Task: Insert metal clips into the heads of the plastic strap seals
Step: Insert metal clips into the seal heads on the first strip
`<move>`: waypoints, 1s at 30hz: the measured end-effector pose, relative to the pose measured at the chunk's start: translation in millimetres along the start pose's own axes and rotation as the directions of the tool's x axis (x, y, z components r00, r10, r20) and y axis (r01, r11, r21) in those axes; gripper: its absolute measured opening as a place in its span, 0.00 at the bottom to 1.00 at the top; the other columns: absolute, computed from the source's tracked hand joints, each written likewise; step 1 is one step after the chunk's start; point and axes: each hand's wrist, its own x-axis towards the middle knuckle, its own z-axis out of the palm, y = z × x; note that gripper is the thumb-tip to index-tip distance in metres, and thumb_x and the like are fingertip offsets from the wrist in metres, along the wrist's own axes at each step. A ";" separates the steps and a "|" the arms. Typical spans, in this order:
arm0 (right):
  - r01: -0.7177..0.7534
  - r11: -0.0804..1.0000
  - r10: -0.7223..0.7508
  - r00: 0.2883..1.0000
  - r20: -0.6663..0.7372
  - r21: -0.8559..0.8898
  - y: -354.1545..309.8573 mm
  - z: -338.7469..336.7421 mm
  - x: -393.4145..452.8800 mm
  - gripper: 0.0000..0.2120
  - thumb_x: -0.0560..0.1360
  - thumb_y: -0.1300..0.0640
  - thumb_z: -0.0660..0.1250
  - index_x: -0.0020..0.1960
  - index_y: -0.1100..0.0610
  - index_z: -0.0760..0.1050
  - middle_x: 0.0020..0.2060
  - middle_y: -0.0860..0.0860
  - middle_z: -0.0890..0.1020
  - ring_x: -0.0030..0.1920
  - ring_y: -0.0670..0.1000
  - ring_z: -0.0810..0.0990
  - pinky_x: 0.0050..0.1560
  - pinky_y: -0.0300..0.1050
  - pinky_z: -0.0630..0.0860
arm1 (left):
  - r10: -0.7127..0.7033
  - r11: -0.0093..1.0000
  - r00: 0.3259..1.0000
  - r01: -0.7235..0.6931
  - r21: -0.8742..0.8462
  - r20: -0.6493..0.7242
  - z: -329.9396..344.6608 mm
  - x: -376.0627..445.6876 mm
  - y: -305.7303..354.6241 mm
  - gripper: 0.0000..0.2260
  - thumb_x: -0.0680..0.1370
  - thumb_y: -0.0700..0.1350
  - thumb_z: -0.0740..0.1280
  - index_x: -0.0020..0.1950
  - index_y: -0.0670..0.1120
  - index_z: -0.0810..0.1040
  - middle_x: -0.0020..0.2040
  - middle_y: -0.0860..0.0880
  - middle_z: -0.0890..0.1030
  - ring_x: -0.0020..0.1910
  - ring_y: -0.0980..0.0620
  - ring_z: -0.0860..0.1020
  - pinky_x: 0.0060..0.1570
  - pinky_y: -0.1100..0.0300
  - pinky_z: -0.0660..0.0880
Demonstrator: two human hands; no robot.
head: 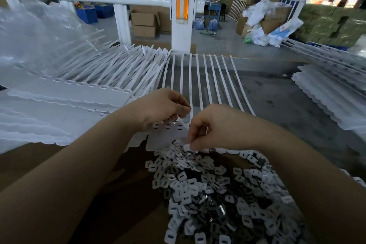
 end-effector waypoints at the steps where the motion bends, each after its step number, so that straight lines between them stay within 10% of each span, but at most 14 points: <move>1: -0.015 1.000 0.015 0.999 -0.049 0.006 1.8 -3.2 0.2 0.03 0.70 0.51 0.76 0.40 0.45 0.81 0.36 0.35 0.82 0.37 0.35 0.80 0.35 0.29 0.74 | -0.008 1.000 0.999 0.009 -0.030 0.032 -1.5 -0.3 1.4 0.03 0.78 0.40 0.68 0.49 0.43 0.81 0.35 0.52 0.81 0.30 0.57 0.74 0.31 0.64 0.71; 10: -0.075 0.991 0.108 0.928 -0.356 0.107 8.0 -14.8 -2.8 0.05 0.69 0.53 0.77 0.37 0.48 0.81 0.31 0.43 0.83 0.31 0.41 0.81 0.31 0.36 0.78 | -0.069 0.946 0.941 0.167 -0.278 0.332 -3.3 -1.2 6.8 0.08 0.75 0.41 0.70 0.53 0.40 0.81 0.43 0.45 0.85 0.36 0.57 0.81 0.34 0.67 0.77; 16: -0.136 0.982 0.168 0.946 -0.277 0.130 11.0 -12.0 -0.8 0.06 0.70 0.55 0.76 0.39 0.49 0.80 0.35 0.46 0.84 0.35 0.47 0.84 0.38 0.49 0.83 | -0.044 0.946 0.984 0.097 -0.309 0.174 -3.8 -0.1 7.2 0.11 0.69 0.36 0.74 0.50 0.41 0.81 0.39 0.46 0.85 0.37 0.54 0.83 0.36 0.66 0.78; 30: -0.268 0.960 0.252 0.952 -0.173 -0.075 26.1 1.0 2.8 0.13 0.69 0.50 0.76 0.50 0.41 0.75 0.41 0.39 0.73 0.41 0.40 0.74 0.34 0.36 0.67 | 0.148 0.979 0.983 -0.130 0.155 -0.110 8.5 9.0 -5.3 0.07 0.72 0.39 0.75 0.43 0.50 0.82 0.36 0.52 0.85 0.34 0.58 0.82 0.39 0.61 0.79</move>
